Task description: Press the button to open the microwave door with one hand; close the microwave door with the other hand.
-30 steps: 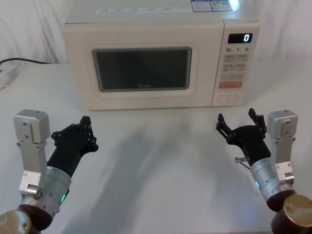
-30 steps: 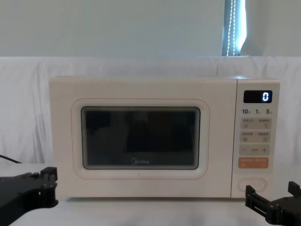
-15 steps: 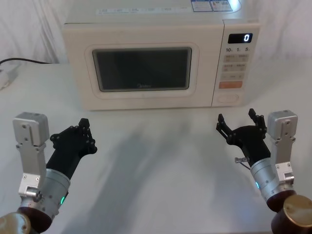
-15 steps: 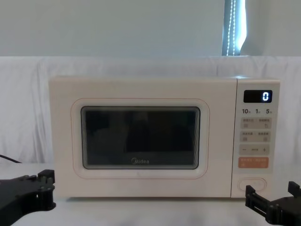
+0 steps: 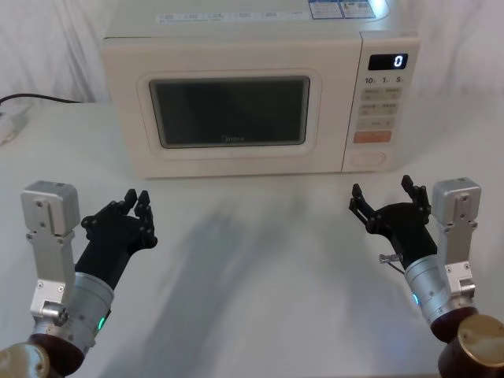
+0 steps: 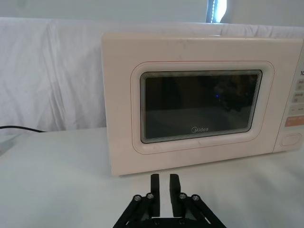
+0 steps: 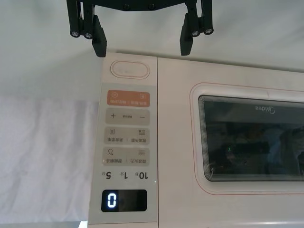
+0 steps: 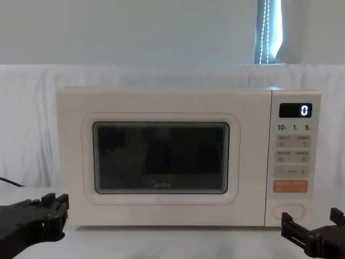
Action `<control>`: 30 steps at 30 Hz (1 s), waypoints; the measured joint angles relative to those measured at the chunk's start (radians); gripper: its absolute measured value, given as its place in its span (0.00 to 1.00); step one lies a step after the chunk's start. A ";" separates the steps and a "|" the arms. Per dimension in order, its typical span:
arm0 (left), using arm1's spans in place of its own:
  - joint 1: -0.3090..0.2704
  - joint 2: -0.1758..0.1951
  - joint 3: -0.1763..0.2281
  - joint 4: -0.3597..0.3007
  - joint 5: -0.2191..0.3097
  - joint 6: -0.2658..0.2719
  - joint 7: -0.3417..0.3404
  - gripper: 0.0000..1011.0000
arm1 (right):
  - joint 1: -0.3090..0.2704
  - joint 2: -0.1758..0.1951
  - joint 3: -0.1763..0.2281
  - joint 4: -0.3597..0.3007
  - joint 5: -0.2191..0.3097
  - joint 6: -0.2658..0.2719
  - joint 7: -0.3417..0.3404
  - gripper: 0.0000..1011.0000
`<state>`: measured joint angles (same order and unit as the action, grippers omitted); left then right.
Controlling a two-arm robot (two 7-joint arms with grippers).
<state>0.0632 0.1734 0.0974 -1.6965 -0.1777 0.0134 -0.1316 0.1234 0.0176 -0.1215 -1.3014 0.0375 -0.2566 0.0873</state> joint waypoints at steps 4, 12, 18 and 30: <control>0.000 0.000 0.000 0.000 0.000 0.000 0.000 0.25 | 0.000 0.000 0.000 0.000 0.000 0.000 0.000 0.99; 0.000 0.000 0.000 0.000 0.000 0.000 -0.001 0.50 | 0.000 0.000 0.000 0.000 0.000 0.000 0.000 0.99; 0.000 0.000 0.000 0.000 0.000 0.000 -0.001 0.68 | 0.000 0.000 0.000 0.000 0.000 0.000 0.000 0.99; 0.000 0.000 0.000 0.000 0.000 0.000 -0.001 0.99 | 0.000 0.000 0.000 0.000 0.000 0.000 0.000 0.99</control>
<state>0.0632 0.1733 0.0974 -1.6966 -0.1780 0.0134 -0.1322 0.1234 0.0176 -0.1216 -1.3014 0.0375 -0.2566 0.0873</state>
